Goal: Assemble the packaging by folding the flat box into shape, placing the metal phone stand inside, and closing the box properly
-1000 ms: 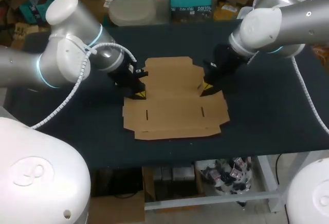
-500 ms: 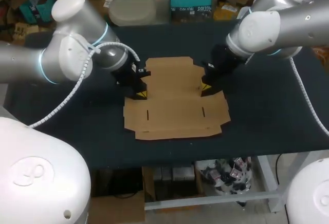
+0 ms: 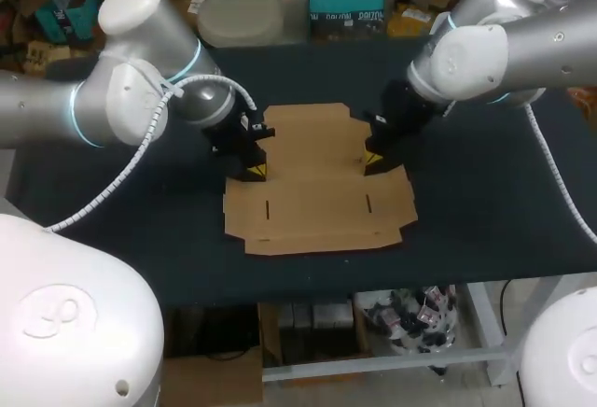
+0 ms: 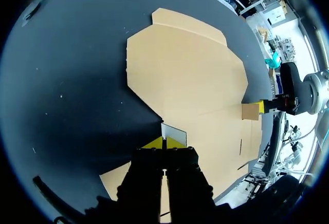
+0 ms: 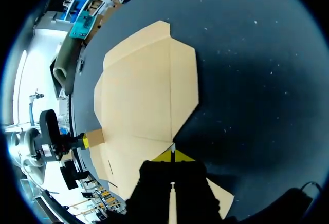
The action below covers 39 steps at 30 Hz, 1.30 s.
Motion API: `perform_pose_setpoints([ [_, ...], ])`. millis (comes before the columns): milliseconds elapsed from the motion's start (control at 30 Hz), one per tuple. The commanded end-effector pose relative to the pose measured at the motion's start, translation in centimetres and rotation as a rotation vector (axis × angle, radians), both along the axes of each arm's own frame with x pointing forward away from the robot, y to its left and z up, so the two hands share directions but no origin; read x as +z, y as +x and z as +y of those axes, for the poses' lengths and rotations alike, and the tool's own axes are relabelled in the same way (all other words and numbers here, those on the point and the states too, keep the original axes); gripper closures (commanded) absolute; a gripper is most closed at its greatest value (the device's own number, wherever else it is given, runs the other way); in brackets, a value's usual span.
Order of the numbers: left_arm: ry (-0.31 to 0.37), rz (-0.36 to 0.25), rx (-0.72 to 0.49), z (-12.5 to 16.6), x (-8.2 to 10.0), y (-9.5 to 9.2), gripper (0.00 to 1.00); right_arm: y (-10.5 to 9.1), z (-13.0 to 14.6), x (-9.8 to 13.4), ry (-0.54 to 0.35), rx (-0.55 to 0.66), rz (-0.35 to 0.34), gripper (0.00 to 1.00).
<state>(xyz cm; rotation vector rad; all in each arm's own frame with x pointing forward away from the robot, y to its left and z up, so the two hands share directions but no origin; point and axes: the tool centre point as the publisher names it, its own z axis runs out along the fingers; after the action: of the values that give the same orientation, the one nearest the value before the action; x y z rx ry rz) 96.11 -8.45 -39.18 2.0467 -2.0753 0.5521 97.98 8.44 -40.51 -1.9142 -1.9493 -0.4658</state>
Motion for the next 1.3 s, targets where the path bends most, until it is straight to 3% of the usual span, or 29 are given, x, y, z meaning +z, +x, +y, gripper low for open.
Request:
perform_pose_setpoints([
  [33,0.029,0.013,0.005,-0.2,0.0,0.1,1.00,0.0,0.2,0.1,-0.007,0.000,0.002,1.00],
  [1300,0.032,0.004,-0.030,-1.6,-0.3,-0.1,1.00,-0.6,1.5,-0.2,-0.054,-0.003,0.004,1.00],
])
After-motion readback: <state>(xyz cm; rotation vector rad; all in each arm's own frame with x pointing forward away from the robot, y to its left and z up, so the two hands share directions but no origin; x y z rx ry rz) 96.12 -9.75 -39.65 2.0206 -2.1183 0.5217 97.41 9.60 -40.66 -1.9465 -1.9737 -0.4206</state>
